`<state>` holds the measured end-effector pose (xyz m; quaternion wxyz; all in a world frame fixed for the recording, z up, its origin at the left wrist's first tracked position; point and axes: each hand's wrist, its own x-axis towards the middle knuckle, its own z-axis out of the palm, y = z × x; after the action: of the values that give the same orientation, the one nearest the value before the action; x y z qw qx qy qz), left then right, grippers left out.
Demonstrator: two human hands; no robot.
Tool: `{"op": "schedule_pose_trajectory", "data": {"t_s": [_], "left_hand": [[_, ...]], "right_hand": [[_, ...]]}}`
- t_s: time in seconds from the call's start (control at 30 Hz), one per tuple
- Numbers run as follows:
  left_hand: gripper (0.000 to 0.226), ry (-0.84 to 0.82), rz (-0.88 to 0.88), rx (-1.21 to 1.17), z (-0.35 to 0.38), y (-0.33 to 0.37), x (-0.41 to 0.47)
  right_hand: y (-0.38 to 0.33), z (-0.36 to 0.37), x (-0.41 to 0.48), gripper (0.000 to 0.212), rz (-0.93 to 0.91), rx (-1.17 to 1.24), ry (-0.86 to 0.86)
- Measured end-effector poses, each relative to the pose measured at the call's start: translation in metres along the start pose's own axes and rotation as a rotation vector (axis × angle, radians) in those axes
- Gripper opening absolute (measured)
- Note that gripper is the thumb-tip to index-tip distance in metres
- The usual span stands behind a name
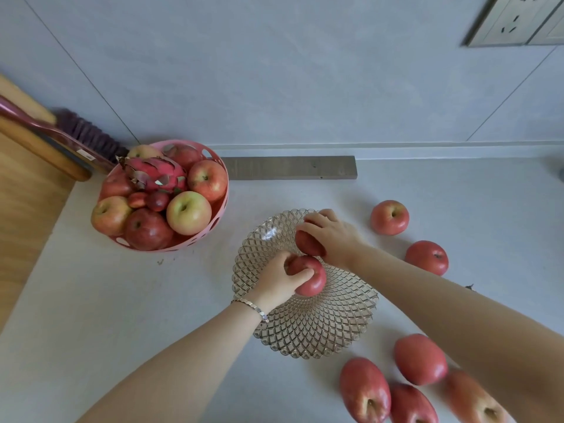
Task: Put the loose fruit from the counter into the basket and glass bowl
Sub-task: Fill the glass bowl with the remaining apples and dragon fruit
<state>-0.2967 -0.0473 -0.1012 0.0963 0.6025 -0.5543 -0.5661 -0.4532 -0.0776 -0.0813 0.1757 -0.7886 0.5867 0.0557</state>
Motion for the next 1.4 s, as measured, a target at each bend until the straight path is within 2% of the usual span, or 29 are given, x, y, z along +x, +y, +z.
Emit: {"op": "schedule_pose_trajectory", "data": {"t_s": [0.1,0.2,0.3,0.4,0.47,0.67,0.87,1.1,1.3,1.4], "left_hand": [[0.05,0.024,-0.009,-0.02,0.002,-0.001,-0.001],[0.066,0.048,0.002,0.004,0.007,0.001,-0.001],[0.072,0.088,0.06,0.077,0.014,0.007,-0.004],[0.067,0.091,0.079,0.127,0.019,0.012,-0.006],[0.06,0.087,0.064,0.137,0.018,0.012,-0.004],[0.04,0.085,0.047,0.114,0.021,0.012,-0.007],[0.04,0.089,0.019,0.08,0.021,0.015,-0.009],[0.041,0.078,-0.016,0.057,0.019,0.016,-0.011],[0.04,0.084,-0.006,0.097,0.02,0.018,-0.012],[0.042,0.084,-0.016,0.11,0.021,0.018,-0.012]], "right_hand": [[-0.003,0.002,0.0,0.074,-0.017,-0.042,-0.002],[-0.006,0.002,-0.008,0.083,0.005,-0.1,-0.047],[-0.006,0.004,-0.016,0.083,0.078,0.007,-0.044],[0.001,0.003,-0.024,0.067,0.163,0.145,0.051],[0.003,0.002,-0.025,0.063,0.193,0.151,0.082],[0.008,0.011,-0.023,0.085,0.143,0.04,0.032],[0.005,0.007,-0.01,0.084,0.052,-0.075,0.054],[0.011,-0.004,-0.044,0.089,0.108,-0.112,-0.132],[0.01,0.0,-0.053,0.082,0.21,-0.044,-0.17],[0.01,0.009,-0.057,0.097,0.184,-0.082,-0.133]]}}
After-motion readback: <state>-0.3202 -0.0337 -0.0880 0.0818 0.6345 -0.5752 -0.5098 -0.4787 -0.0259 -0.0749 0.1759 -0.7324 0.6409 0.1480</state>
